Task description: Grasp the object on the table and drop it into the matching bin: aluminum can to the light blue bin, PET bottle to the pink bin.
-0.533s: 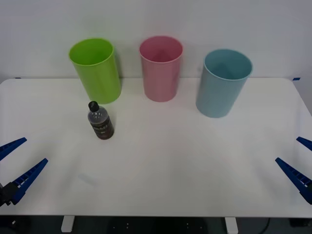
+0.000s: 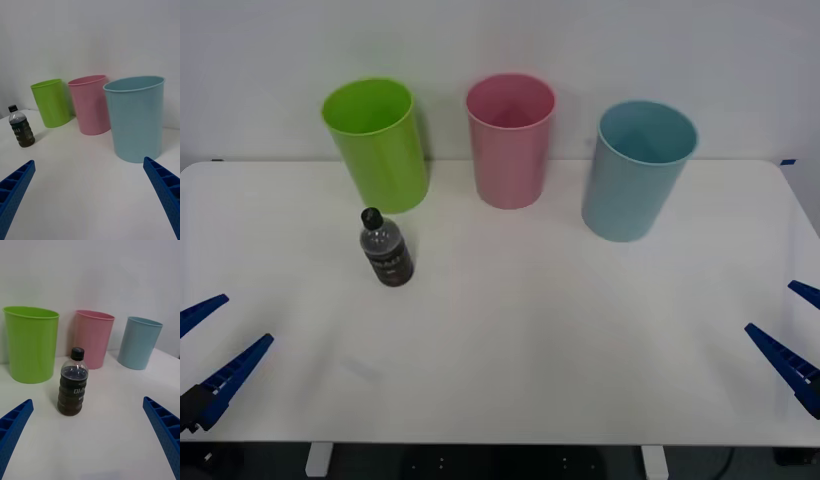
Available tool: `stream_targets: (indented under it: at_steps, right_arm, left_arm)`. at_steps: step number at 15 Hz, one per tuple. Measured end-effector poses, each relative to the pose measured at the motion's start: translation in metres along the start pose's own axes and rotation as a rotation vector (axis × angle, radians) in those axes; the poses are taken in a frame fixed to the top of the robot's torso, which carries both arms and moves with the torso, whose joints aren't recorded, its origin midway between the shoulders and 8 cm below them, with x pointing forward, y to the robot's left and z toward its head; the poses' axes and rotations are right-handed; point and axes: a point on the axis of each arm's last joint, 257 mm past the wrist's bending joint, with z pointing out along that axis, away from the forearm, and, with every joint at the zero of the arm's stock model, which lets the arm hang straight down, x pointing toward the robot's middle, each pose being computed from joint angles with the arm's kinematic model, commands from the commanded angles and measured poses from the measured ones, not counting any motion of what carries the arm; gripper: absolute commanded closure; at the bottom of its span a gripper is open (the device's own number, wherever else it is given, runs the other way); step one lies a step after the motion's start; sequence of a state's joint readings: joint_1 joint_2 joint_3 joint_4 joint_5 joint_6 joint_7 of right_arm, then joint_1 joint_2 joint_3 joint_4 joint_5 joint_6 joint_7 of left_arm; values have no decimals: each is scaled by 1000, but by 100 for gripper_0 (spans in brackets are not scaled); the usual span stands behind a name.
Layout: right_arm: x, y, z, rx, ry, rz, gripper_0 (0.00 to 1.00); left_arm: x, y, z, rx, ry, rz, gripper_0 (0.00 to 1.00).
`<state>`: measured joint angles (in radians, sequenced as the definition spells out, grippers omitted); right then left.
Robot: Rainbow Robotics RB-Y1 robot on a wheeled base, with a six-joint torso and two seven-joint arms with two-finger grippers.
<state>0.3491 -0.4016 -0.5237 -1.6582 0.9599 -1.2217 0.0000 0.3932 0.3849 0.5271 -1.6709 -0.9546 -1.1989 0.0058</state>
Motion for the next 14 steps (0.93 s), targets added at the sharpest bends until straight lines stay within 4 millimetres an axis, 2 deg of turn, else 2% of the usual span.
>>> stream_targets:
  at_steps: [3,6,14]
  right_arm:
    - [0,0,0,0,0,0,0]
    - [0,0,0,0,0,0,0]
    - [0,0,0,0,0,0,0]
  left_arm:
    - [9,5,2,-27,24,0,0]
    - [27,14,9,-76,70,-2,0]
    - [53,25,49,-132,100,9,0]
